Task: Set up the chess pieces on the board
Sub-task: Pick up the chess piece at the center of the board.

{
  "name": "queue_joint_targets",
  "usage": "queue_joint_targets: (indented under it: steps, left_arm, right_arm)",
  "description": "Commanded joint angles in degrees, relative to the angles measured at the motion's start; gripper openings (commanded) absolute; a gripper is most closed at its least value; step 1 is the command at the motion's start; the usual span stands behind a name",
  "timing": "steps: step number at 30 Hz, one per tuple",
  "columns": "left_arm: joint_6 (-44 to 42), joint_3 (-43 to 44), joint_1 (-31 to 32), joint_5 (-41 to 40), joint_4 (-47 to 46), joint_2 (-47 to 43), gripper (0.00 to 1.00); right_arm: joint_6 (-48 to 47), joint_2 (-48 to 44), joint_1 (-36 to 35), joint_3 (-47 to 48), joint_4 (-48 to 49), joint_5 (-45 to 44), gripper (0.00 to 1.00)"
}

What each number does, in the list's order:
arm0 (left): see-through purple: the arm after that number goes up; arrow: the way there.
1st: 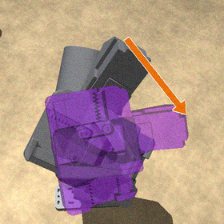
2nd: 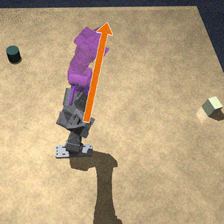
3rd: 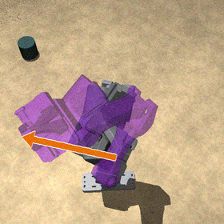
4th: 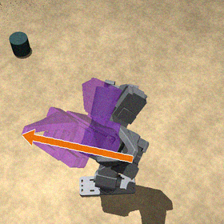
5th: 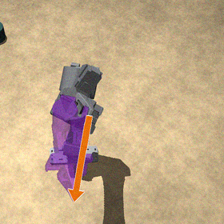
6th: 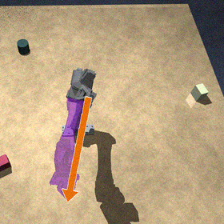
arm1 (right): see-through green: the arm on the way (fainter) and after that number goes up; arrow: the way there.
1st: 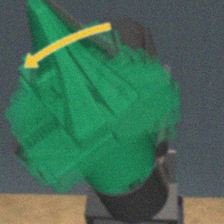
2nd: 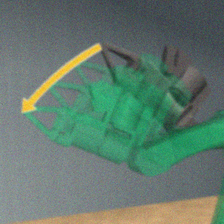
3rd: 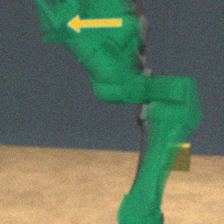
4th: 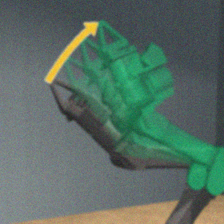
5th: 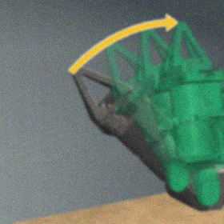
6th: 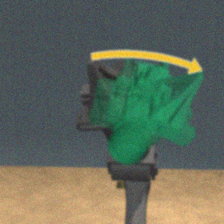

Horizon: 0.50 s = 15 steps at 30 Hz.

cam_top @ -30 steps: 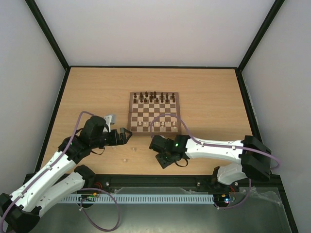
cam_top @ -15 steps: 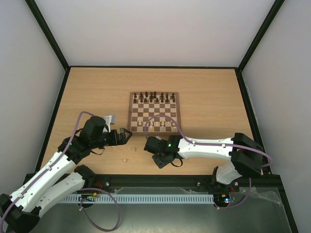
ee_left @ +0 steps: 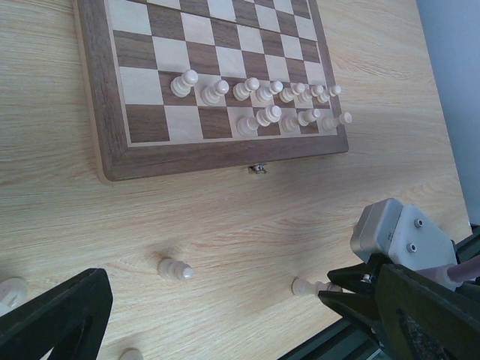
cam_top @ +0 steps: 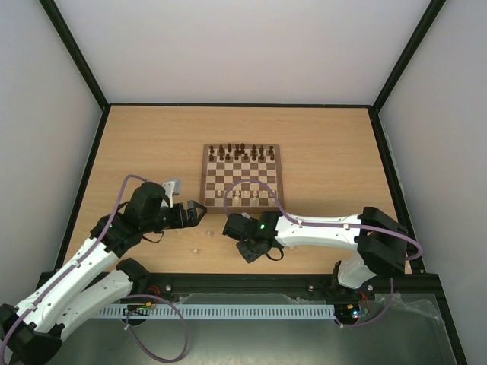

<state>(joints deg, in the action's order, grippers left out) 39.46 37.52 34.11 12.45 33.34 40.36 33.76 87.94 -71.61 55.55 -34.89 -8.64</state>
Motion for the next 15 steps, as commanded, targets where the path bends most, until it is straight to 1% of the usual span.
queue_joint_targets:
  steps: [1, 3, 6, 10, 15]
  left_arm:
    - [-0.12, -0.34, 0.20, 0.82, 0.66, -0.33, 0.99]
    - [-0.15, -0.31, 0.19, 0.74, 0.67, -0.12, 0.99]
    - [-0.19, -0.42, 0.18, 0.82, 0.43, 0.05, 0.99]
    - [-0.26, -0.39, 0.21, 0.82, 0.44, -0.09, 0.99]
    - [-0.17, -0.45, 0.18, 0.82, 0.66, -0.38, 0.99]
  right_arm:
    - [0.24, 1.15, -0.46, 0.91, -3.50, -0.82, 0.22]
    - [0.21, 1.39, -0.50, 0.72, -3.38, -0.56, 0.28]
    - [0.21, 1.44, -0.54, 0.63, -3.55, -0.69, 0.30]
    - [0.25, 1.27, -0.80, 0.58, -3.66, -0.60, 0.30]
    - [0.58, 1.13, -1.28, 0.38, -3.98, -0.58, 0.26]
